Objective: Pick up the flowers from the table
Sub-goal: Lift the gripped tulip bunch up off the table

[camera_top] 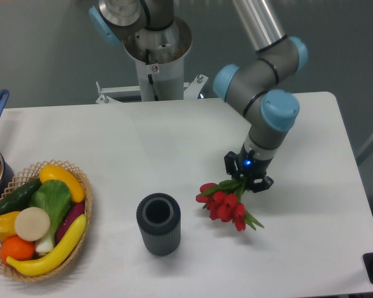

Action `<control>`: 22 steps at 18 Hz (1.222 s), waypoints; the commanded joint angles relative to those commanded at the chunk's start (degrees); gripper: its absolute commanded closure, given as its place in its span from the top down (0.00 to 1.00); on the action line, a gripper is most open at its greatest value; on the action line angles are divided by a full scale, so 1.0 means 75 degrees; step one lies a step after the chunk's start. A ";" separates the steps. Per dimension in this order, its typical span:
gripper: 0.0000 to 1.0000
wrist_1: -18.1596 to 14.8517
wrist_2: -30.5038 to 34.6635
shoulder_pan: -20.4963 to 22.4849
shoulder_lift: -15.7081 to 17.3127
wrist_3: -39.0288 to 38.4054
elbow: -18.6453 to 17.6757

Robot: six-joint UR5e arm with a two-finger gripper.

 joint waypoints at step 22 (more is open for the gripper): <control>0.34 0.0012 -0.6037 0.0481 0.2334 -0.2637 -0.0176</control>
